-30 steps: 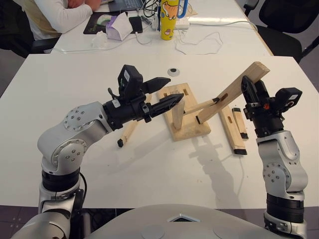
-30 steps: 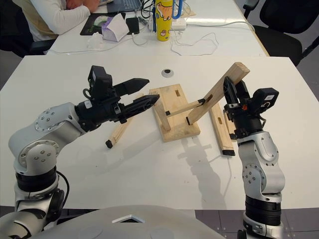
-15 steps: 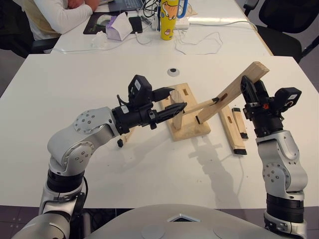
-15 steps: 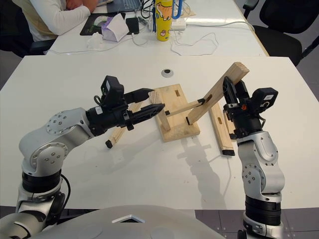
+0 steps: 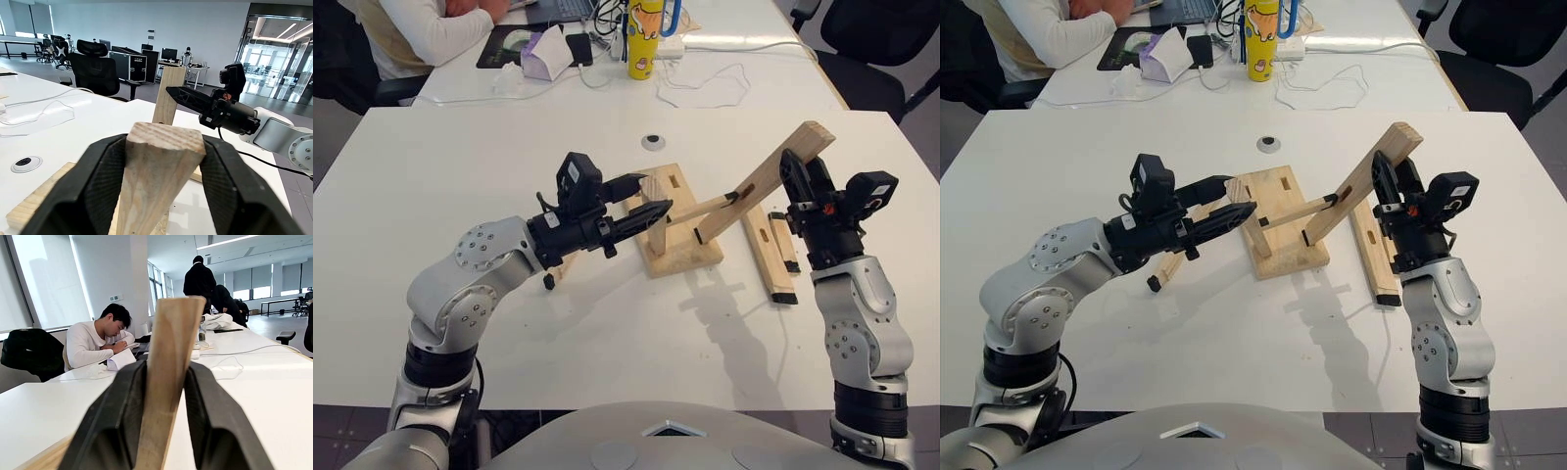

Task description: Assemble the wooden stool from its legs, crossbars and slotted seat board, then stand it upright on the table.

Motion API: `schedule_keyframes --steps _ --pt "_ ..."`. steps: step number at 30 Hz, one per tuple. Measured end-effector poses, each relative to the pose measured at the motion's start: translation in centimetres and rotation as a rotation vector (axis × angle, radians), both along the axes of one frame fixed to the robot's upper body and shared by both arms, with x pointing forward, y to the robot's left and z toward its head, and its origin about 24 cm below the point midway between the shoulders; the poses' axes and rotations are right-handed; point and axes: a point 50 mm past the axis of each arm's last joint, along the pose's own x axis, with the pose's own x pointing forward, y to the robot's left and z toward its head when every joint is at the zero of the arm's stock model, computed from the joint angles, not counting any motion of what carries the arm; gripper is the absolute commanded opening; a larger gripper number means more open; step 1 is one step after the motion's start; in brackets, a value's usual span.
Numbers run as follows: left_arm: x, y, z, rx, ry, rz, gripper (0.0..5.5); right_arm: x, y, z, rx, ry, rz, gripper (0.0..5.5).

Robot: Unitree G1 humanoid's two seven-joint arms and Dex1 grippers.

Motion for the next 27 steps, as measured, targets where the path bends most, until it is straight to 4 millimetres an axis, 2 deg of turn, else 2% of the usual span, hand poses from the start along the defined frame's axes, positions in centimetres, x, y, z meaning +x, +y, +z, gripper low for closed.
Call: schedule_keyframes --steps 7,16,27 --pt "-0.5 0.6 -2.0 -0.011 -0.018 0.043 2.21 0.1 0.5 0.0 -0.092 0.012 0.039 1.1" --pt "-0.6 0.7 -2.2 0.0 -0.077 0.051 2.13 1.0 0.9 0.4 -0.123 0.007 0.075 1.11" --pt "-0.6 0.9 -1.9 0.031 -0.124 0.057 2.09 3.2 1.3 1.4 -0.155 0.064 0.136 1.11"
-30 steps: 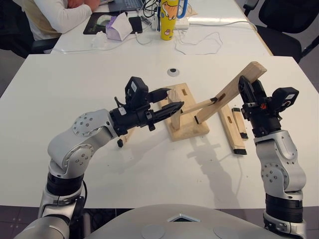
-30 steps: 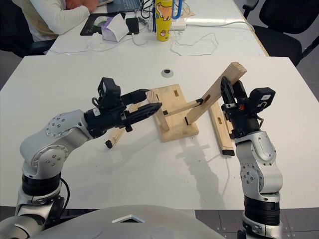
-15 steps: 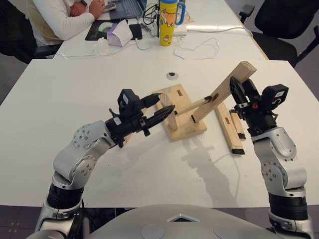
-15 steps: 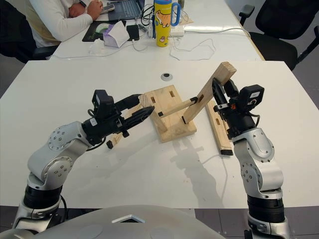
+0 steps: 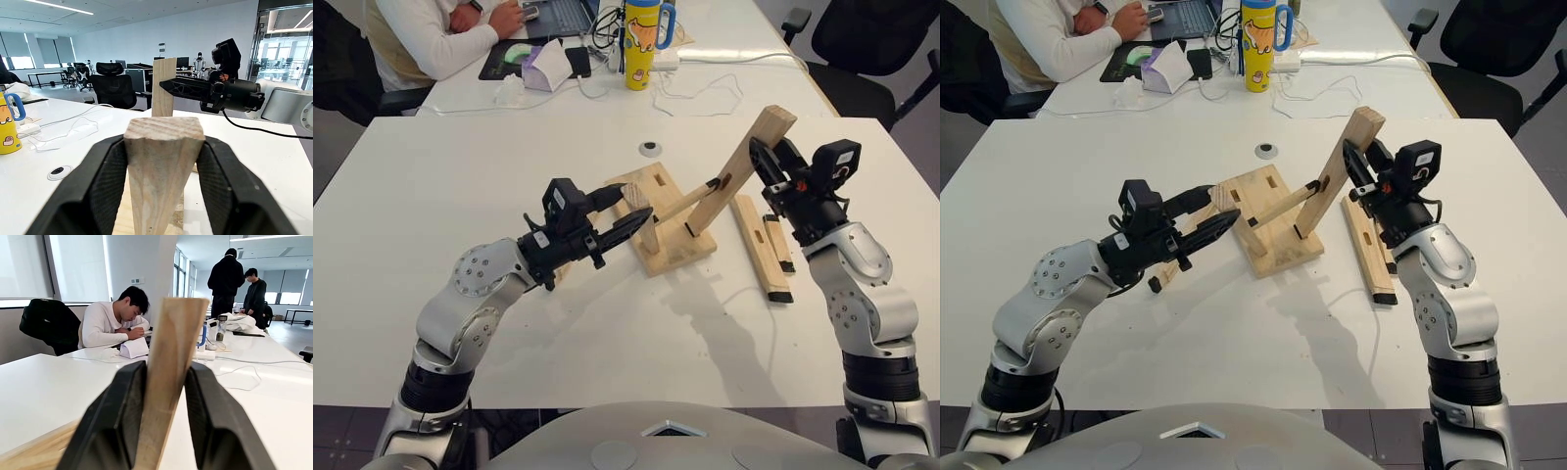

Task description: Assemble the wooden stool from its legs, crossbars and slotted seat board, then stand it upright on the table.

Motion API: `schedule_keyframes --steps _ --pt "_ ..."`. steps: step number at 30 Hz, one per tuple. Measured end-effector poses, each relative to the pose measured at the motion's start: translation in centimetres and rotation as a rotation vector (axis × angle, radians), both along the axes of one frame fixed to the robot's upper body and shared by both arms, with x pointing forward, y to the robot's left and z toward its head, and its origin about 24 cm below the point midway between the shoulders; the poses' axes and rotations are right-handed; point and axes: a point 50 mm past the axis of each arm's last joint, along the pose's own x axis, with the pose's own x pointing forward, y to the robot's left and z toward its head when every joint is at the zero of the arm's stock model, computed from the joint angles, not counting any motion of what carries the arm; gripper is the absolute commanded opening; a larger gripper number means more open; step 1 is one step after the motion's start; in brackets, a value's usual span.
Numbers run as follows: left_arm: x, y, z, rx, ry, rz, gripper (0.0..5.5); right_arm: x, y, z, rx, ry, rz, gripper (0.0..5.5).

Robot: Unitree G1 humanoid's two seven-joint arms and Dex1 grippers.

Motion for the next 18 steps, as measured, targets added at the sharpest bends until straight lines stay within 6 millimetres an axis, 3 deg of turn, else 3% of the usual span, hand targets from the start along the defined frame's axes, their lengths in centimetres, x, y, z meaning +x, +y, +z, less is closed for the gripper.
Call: schedule_keyframes --steps 7,18 --pt "0.3 -0.4 0.1 0.011 -0.009 -0.013 2.09 1.4 -0.3 0.2 -0.009 0.064 0.028 1.11" --pt "0.3 0.0 -0.1 0.016 0.0 -0.007 2.09 1.2 -0.3 -0.1 -0.045 0.012 0.067 1.14"
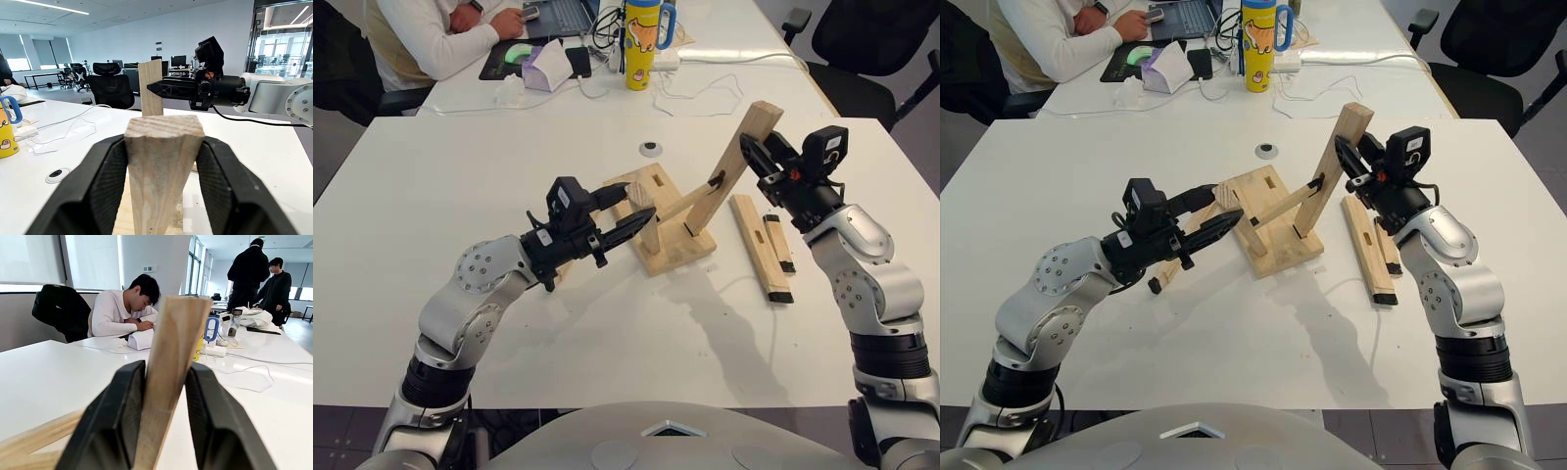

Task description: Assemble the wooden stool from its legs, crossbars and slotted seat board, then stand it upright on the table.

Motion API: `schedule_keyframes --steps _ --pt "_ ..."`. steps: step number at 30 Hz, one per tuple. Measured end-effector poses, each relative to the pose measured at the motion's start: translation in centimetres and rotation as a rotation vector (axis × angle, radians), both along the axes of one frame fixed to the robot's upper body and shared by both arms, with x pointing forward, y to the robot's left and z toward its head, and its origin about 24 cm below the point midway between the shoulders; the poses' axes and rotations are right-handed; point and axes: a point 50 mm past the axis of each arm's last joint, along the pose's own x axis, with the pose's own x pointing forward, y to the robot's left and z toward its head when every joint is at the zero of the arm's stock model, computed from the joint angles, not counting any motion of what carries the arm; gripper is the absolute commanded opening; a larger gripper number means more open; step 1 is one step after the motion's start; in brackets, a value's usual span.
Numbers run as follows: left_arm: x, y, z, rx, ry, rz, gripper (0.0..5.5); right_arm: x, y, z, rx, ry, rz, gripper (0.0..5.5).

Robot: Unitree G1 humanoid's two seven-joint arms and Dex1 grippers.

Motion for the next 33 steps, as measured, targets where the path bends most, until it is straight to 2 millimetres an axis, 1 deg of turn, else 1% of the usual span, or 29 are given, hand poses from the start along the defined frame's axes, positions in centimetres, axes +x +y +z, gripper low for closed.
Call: schedule_keyframes --steps 6,15,26,33 --pt "0.0 -0.1 0.0 -0.003 0.002 0.003 2.09 -0.3 0.1 -0.3 -0.015 -0.033 0.033 1.14" --pt "0.0 0.0 0.0 -0.001 -0.001 0.006 2.09 -0.5 0.0 -0.4 -0.017 -0.057 0.038 1.14" --pt "0.0 0.0 0.4 0.009 -0.002 0.004 2.09 -1.9 0.0 -1.2 -0.013 -0.16 0.034 1.14" --pt "0.2 0.0 0.7 0.034 -0.005 -0.003 2.09 -2.0 0.1 -1.2 -0.025 -0.194 0.031 1.14"
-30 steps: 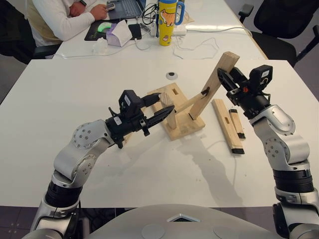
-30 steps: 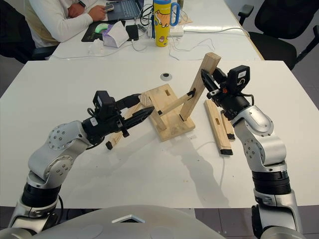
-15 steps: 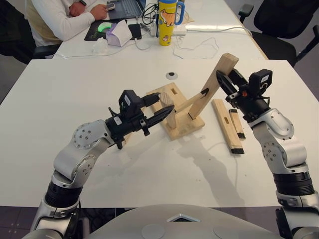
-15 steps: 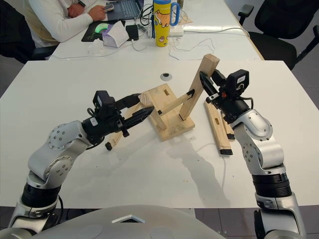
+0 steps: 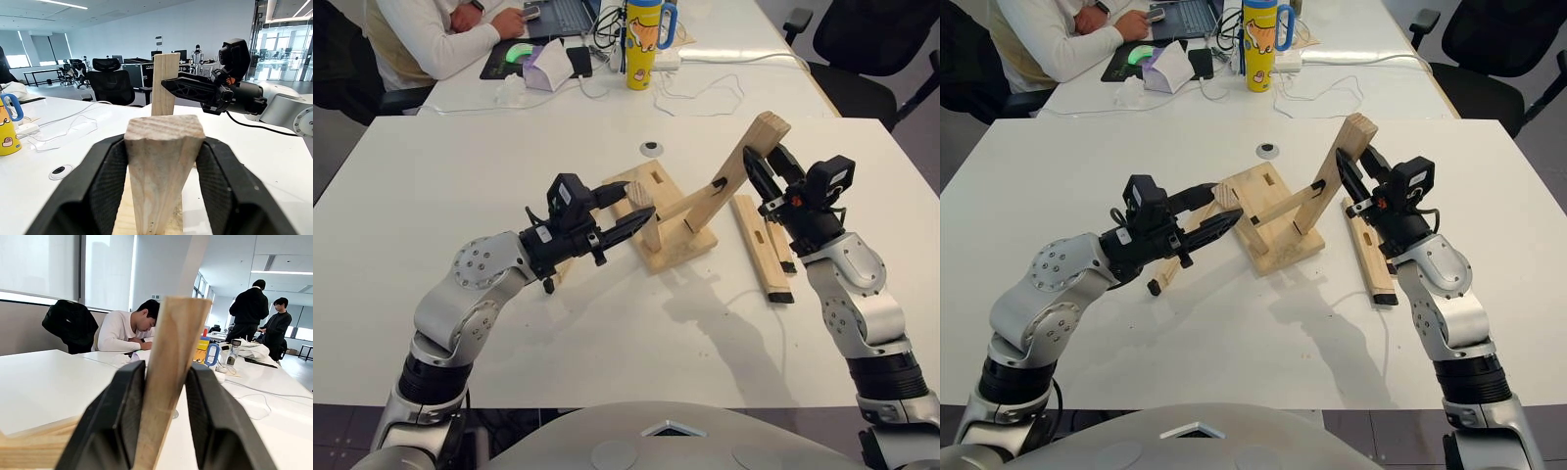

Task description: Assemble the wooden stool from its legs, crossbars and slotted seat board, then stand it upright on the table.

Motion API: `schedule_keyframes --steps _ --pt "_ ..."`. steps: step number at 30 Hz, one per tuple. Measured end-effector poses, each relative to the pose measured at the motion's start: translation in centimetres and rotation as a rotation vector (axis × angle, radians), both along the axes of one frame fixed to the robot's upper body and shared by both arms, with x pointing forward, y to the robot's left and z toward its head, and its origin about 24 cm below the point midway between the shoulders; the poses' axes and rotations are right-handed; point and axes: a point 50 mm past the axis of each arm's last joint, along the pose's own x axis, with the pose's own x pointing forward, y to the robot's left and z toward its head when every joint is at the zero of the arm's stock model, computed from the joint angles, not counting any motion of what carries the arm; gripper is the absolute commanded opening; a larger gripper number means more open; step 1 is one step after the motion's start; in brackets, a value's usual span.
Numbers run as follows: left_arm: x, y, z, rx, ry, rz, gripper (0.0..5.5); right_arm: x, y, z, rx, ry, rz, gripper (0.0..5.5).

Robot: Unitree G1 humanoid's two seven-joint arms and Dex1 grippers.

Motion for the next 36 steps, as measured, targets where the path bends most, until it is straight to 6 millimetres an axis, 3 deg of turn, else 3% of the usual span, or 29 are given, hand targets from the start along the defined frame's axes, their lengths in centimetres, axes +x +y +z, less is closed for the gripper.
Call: schedule_keyframes --steps 18,28,30,32,34,36 --pt "1.5 -0.2 0.7 0.032 0.052 0.014 2.08 1.6 -0.4 1.2 -0.123 0.032 0.018 1.19" --pt "2.5 -1.2 1.2 -0.012 0.079 0.049 2.08 2.2 -1.0 0.4 -0.026 0.177 0.01 1.2" --pt "2.7 -1.3 1.3 -0.022 0.084 0.056 2.08 2.2 -1.1 0.4 -0.003 0.195 0.007 1.66" --pt "3.1 -1.3 1.6 -0.042 0.077 0.088 2.08 2.0 -0.7 -0.9 -0.021 0.295 0.043 1.99" --pt "3.8 -1.0 2.5 -0.076 0.057 0.152 2.08 0.2 1.0 -5.3 0.016 0.536 0.129 2.29" --pt "4.2 -0.7 2.5 -0.07 0.053 0.194 2.08 -0.4 1.7 -6.2 0.057 0.59 0.158 2.63"
